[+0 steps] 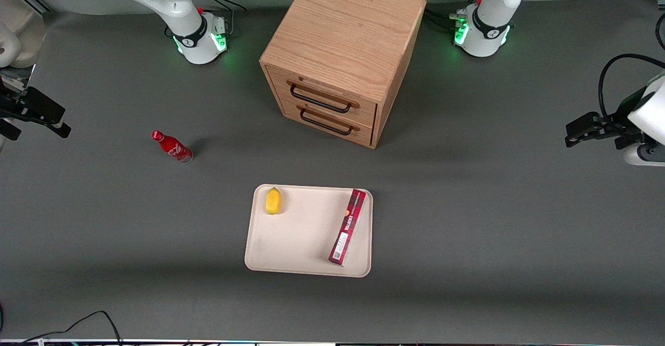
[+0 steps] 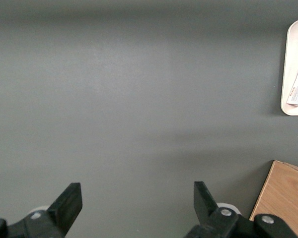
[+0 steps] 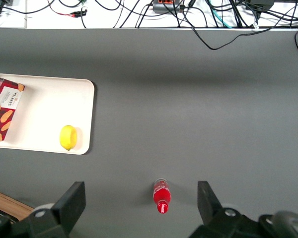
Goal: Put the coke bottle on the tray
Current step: 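Move the open right gripper down over the red Coca-Cola bottle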
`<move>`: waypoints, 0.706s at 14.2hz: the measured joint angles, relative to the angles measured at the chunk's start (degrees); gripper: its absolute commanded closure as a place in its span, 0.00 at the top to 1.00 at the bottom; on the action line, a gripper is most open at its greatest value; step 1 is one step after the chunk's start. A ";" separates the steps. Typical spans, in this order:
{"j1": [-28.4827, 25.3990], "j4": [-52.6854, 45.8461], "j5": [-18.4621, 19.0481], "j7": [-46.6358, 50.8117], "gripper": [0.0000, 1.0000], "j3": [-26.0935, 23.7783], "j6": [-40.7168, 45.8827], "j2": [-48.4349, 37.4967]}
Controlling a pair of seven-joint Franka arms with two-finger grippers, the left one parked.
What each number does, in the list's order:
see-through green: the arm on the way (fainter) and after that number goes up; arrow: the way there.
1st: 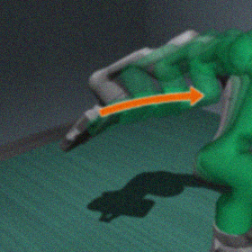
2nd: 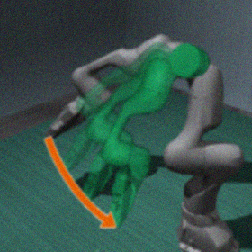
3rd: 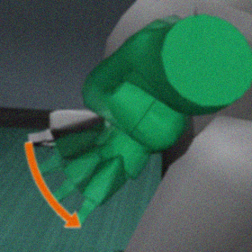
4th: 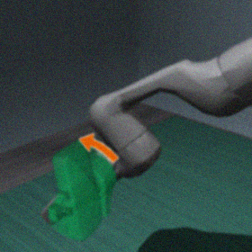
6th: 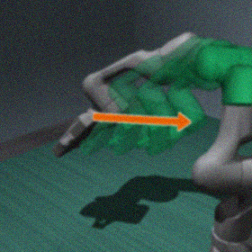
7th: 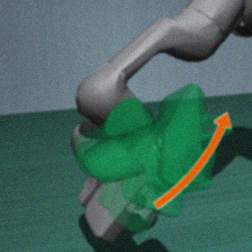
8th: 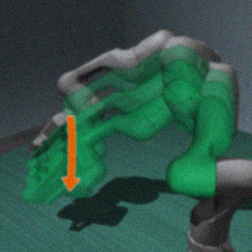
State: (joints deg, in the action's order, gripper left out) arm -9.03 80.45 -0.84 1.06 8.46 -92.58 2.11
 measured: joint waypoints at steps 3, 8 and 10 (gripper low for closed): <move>-0.09 0.00 0.00 0.00 1.00 -0.07 0.18 0.13; -0.42 0.13 0.00 0.00 1.00 -0.43 0.38 2.13; -0.48 0.91 0.00 -0.02 1.00 -0.52 0.34 3.11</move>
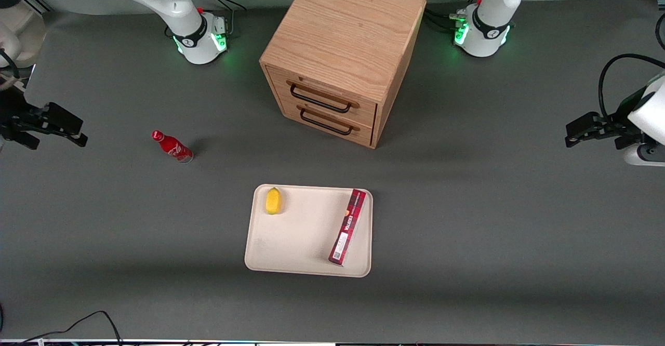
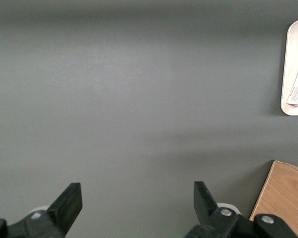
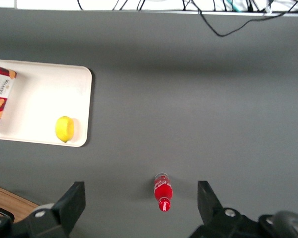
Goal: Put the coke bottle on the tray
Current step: 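Move the open right gripper down over the red Coca-Cola bottle, then close the right gripper around the bottle's body and lift it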
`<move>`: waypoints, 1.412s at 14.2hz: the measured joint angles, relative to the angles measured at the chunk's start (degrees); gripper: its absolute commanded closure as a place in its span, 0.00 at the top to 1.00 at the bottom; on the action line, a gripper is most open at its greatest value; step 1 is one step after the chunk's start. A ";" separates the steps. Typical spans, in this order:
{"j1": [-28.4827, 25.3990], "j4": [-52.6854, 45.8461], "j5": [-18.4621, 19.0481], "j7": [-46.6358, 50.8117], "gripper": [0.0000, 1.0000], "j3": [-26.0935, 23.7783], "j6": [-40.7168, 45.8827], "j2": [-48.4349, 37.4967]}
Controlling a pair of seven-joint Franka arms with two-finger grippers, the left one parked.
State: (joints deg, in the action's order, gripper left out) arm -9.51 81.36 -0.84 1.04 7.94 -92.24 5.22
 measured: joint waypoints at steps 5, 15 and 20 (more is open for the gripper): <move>-0.06 10.38 0.00 -0.04 1.00 -0.20 -6.25 1.26; 0.47 43.58 0.00 -1.73 0.99 0.03 -32.65 -3.47; 2.14 51.29 0.00 -6.45 0.68 0.69 -33.87 -8.21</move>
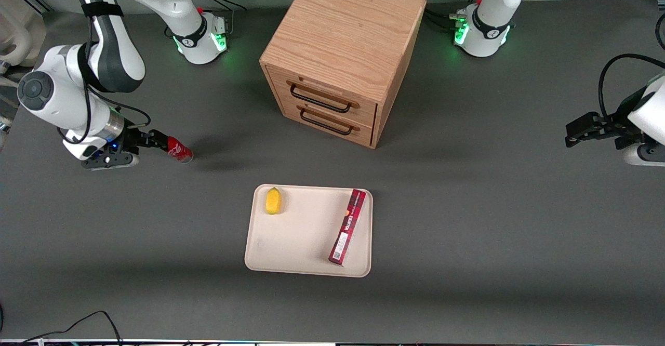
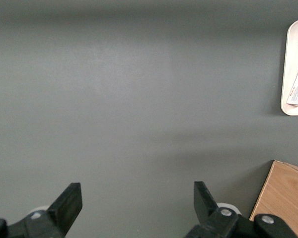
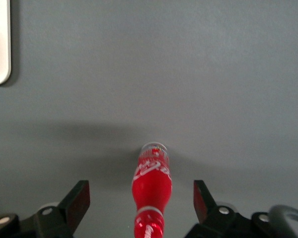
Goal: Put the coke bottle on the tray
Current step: 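Close the right gripper around the bottle's body and lift it, then carry the bottle to the tray beside the lemon and lower it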
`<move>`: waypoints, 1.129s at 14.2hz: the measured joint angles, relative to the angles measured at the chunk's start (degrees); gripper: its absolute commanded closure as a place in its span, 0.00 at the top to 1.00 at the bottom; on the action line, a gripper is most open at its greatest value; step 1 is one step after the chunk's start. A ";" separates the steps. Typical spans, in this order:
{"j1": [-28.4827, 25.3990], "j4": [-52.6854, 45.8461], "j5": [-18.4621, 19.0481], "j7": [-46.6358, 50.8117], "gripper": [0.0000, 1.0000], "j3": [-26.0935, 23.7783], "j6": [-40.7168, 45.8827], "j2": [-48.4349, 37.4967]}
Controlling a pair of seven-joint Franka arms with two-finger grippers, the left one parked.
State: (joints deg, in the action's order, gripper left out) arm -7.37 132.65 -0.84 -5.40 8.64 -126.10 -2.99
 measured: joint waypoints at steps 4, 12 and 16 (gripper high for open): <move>0.09 4.53 0.00 -0.11 0.52 0.00 -3.27 -1.58; 0.16 9.96 -0.60 -0.11 0.00 0.00 -9.18 -1.63; 0.05 8.68 -0.99 0.14 0.00 -1.51 -10.21 -1.58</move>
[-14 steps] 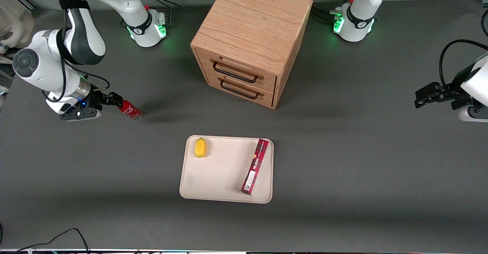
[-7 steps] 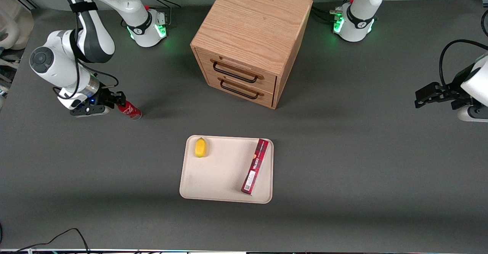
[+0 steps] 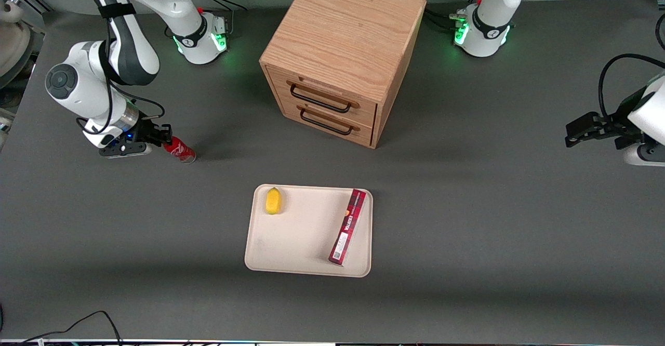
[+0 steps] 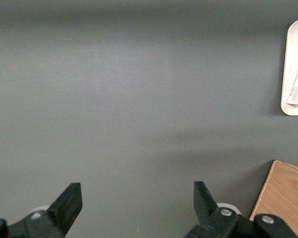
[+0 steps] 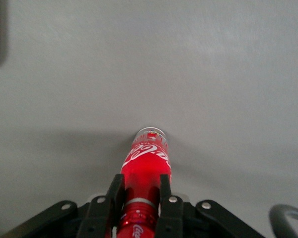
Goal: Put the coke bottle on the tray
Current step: 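Carry the bottle to the tray beside the lemon and lower it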
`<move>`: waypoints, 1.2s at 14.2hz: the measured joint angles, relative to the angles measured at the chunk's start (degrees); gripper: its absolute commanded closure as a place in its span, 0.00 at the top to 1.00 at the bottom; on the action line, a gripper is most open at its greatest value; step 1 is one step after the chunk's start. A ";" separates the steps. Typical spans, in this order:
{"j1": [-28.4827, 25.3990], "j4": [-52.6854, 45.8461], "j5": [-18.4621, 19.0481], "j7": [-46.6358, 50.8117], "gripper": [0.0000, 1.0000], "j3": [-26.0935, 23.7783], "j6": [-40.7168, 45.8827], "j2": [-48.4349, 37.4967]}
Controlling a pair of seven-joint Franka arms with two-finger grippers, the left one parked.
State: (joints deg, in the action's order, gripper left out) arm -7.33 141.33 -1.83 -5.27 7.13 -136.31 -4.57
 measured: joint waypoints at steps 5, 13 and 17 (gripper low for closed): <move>-3.53 -25.06 -0.35 11.95 0.00 -7.13 11.95 8.31; -12.08 -64.31 -0.42 23.07 0.00 -6.79 16.85 41.71; -13.18 -72.74 -0.42 26.45 0.00 -6.54 16.92 49.40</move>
State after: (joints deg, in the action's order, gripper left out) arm -20.51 68.59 -2.26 21.18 0.59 -119.40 44.83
